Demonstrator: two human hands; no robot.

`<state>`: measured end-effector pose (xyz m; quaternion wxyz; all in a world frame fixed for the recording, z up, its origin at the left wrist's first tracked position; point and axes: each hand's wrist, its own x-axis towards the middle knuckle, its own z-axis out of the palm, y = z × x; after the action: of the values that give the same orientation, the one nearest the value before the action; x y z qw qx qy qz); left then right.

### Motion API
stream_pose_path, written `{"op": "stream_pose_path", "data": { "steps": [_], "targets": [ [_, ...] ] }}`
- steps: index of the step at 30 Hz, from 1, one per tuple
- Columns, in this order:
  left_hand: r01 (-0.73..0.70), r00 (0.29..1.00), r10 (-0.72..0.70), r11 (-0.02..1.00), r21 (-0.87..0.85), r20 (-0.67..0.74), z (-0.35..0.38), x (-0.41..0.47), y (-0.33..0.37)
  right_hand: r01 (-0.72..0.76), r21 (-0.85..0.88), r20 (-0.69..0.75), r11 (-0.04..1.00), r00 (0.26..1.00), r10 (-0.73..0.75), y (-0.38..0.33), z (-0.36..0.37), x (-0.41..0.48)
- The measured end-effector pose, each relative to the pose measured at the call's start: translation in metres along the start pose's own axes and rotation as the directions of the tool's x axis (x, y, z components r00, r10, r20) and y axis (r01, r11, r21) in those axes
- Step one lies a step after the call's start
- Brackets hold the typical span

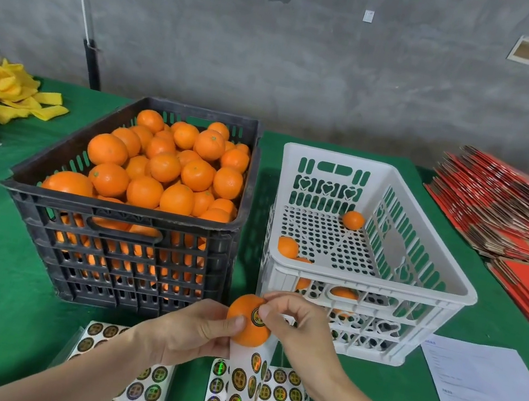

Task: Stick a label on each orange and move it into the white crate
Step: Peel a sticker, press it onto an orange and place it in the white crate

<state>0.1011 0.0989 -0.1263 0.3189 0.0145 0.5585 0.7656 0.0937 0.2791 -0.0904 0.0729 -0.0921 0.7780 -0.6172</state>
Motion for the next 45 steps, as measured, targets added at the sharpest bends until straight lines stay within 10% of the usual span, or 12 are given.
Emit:
{"op": "stream_pose_path", "data": {
  "steps": [8,14,20,25,32,34,38,45],
  "targets": [
    [-0.027,1.000,0.027,0.998,-0.053,0.007,0.009,-0.003,0.003,0.258,-0.266,-0.099,0.929,0.951,-0.293,0.004,0.008,-0.009],
    [-0.058,0.998,0.058,0.998,0.000,0.030,0.014,-0.005,0.015,0.210,-0.110,-0.145,0.972,0.964,-0.224,-0.005,0.009,-0.016],
    [-0.057,0.997,0.047,0.987,0.150,0.065,0.011,-0.011,0.028,-0.070,0.085,0.090,0.994,0.994,0.062,-0.018,-0.009,-0.011],
    [-0.082,0.993,0.062,0.975,0.205,0.102,0.015,-0.009,0.038,0.068,-0.157,0.317,0.985,0.948,-0.015,-0.034,-0.020,-0.010],
    [-0.155,0.983,0.170,0.971,0.181,-0.066,0.019,-0.005,0.066,0.132,-0.275,-0.099,0.952,0.981,-0.165,-0.081,-0.092,0.101],
    [-0.188,0.979,0.198,0.972,0.141,-0.055,0.022,-0.005,0.073,-0.006,-0.507,-0.041,0.862,0.999,-0.017,-0.067,-0.115,0.143],
    [-0.213,0.977,0.207,0.969,0.129,0.061,0.023,-0.008,0.087,-0.036,-0.937,0.110,0.348,0.913,0.392,-0.024,-0.126,0.178],
    [-0.084,0.978,0.093,0.995,0.054,-0.185,0.022,-0.006,0.098,0.068,-0.995,0.098,0.074,0.813,0.573,0.018,-0.124,0.199]
  ]
}}
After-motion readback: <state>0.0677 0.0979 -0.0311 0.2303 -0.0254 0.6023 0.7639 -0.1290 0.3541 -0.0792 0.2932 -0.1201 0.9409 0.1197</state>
